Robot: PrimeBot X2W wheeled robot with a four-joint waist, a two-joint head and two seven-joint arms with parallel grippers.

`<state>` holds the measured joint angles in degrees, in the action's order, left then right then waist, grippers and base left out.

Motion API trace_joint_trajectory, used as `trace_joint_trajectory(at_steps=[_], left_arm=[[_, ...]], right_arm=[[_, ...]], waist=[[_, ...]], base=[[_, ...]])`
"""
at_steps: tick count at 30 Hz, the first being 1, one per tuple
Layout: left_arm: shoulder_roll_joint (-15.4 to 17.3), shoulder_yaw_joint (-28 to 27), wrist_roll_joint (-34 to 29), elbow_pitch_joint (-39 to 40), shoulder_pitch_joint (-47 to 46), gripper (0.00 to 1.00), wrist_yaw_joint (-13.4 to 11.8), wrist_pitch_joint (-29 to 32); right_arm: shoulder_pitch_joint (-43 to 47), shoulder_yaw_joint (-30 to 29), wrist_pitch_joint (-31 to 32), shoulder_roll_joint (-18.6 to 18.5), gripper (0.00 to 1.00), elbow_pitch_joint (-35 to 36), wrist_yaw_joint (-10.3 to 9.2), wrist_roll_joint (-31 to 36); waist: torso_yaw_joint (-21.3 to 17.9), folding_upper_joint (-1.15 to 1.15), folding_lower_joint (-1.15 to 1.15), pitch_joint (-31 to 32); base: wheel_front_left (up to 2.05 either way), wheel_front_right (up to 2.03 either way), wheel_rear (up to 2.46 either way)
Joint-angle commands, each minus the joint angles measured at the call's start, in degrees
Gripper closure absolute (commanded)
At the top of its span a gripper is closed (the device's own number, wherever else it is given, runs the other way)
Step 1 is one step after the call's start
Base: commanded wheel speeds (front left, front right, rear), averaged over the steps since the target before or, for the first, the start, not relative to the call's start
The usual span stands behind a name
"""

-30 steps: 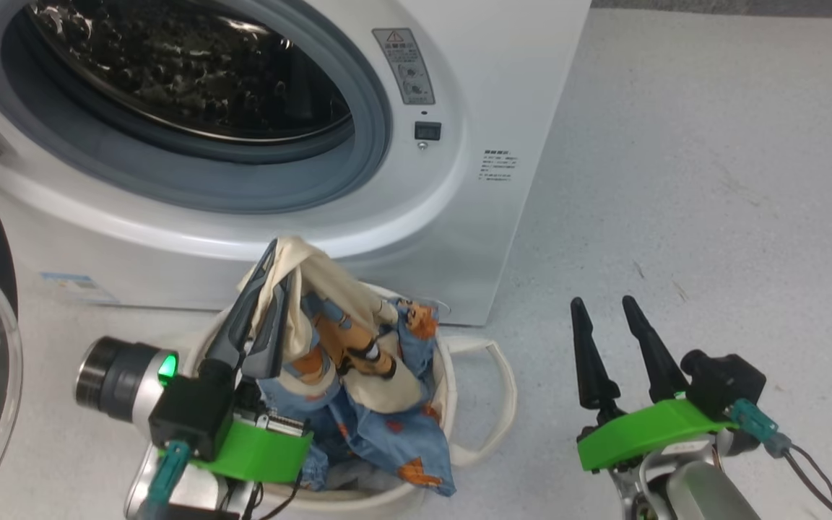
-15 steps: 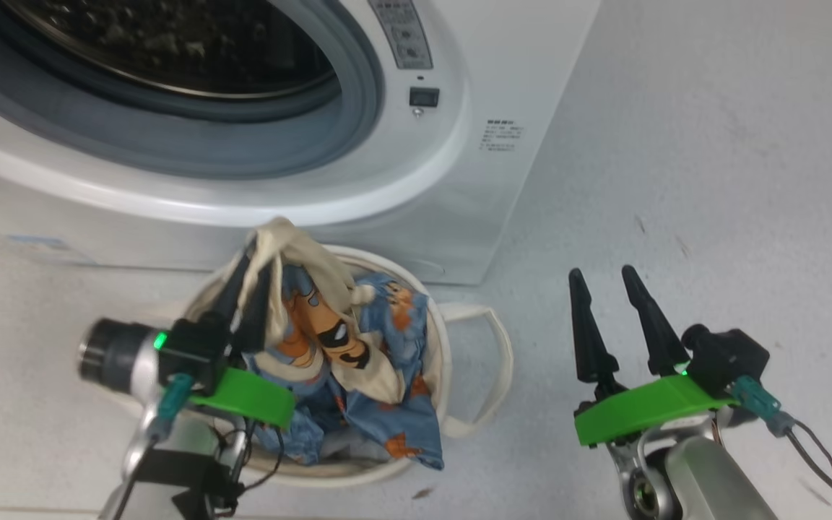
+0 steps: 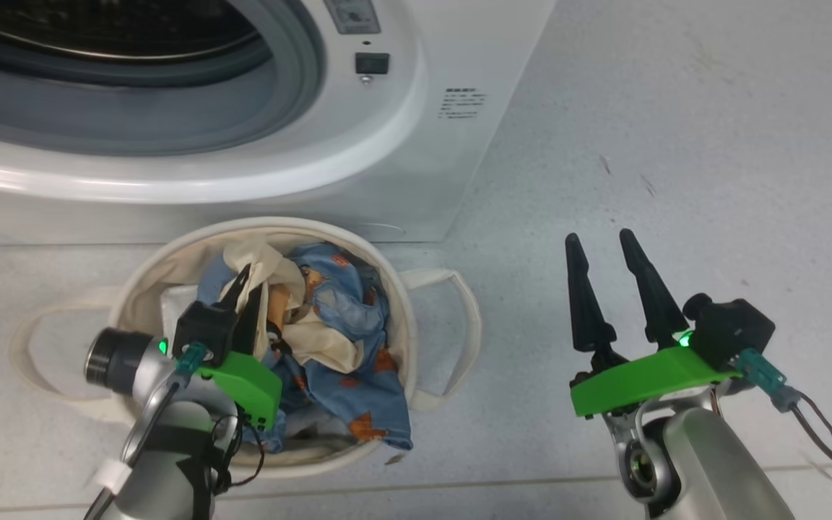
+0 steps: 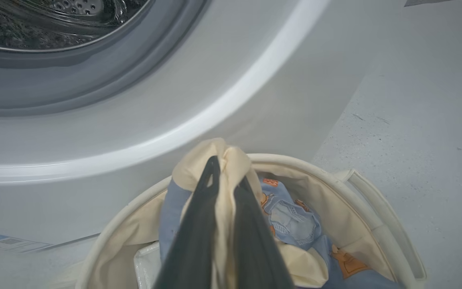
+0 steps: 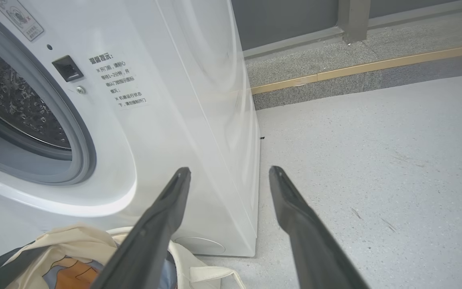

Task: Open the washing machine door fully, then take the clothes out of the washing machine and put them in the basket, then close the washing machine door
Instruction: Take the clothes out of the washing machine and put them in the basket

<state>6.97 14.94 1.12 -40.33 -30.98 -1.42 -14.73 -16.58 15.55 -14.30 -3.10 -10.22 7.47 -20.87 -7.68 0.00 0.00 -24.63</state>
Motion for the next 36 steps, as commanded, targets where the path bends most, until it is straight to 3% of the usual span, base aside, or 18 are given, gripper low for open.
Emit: trace_joint_trajectory(at_steps=[1, 10, 11, 12, 13, 14, 19, 24, 36], left_arm=[[0.97, -1.41, -0.29, -0.61, -1.32, 1.0, -0.13, -0.27], [1.08, -1.23, 0.03, -5.56, -3.01, 1.0, -0.56, -0.27], [1.12, -1.25, 0.07, -5.44, -3.04, 0.96, -0.65, -0.27], [1.15, -1.25, 0.1, -5.34, -3.03, 0.81, -0.71, -0.27], [1.14, -1.24, 0.15, -5.28, -2.95, 0.08, -0.77, -0.27], [1.17, -1.33, 0.25, -5.73, -2.75, 0.0, -0.92, -0.27], [0.55, -1.13, 0.65, -7.39, -2.02, 0.0, -1.0, -0.27], [0.0, -1.55, 1.42, -3.88, 0.19, 0.0, -1.27, -0.27], [-1.23, -3.21, 3.0, 12.56, 11.58, 0.0, -1.51, -0.27]], right_arm=[[-1.1, 1.16, -0.7, 0.23, 0.0, 1.99, 0.02, -0.46], [-1.54, 1.38, -0.7, 0.23, 0.0, 2.17, 0.02, -1.08], [-1.51, 1.33, -0.7, 0.23, 0.0, 2.14, 0.02, -1.0], [-1.49, 1.32, -0.7, 0.23, 0.0, 2.09, 0.02, -0.92], [-1.44, 1.29, -0.7, 0.23, 0.0, 2.03, 0.02, -0.84], [-1.4, 1.3, -0.7, 0.23, 0.0, 1.97, 0.02, -0.77], [-0.86, 1.35, -0.7, 0.23, 0.0, 1.64, 0.02, -0.45], [-0.15, 1.11, -0.7, 0.23, 0.0, 1.42, 0.02, -0.13], [3.65, -0.47, -0.7, 0.23, 0.0, 1.22, 0.02, 0.18]], waist=[[-0.65, 0.0, 0.0, -0.63], [-1.1, 0.0, 0.0, -0.96], [-0.99, 0.0, 0.0, -0.88], [-0.86, 0.0, 0.0, -0.78], [-0.68, 0.0, 0.0, -0.61], [-0.52, 0.0, 0.0, -0.4], [0.78, 0.0, 0.0, 1.57], [2.01, 0.0, 0.0, 4.25], [6.17, 0.0, 0.0, 14.07]], base=[[0.0, 0.0, 0.0], [0.0, 0.0, 0.0], [0.0, 0.0, 0.0], [0.0, 0.0, 0.0], [0.0, 0.0, 0.0], [0.0, 0.0, 0.0], [0.0, 0.0, 0.0], [0.0, 0.0, 0.0], [0.0, 0.0, 0.0]])
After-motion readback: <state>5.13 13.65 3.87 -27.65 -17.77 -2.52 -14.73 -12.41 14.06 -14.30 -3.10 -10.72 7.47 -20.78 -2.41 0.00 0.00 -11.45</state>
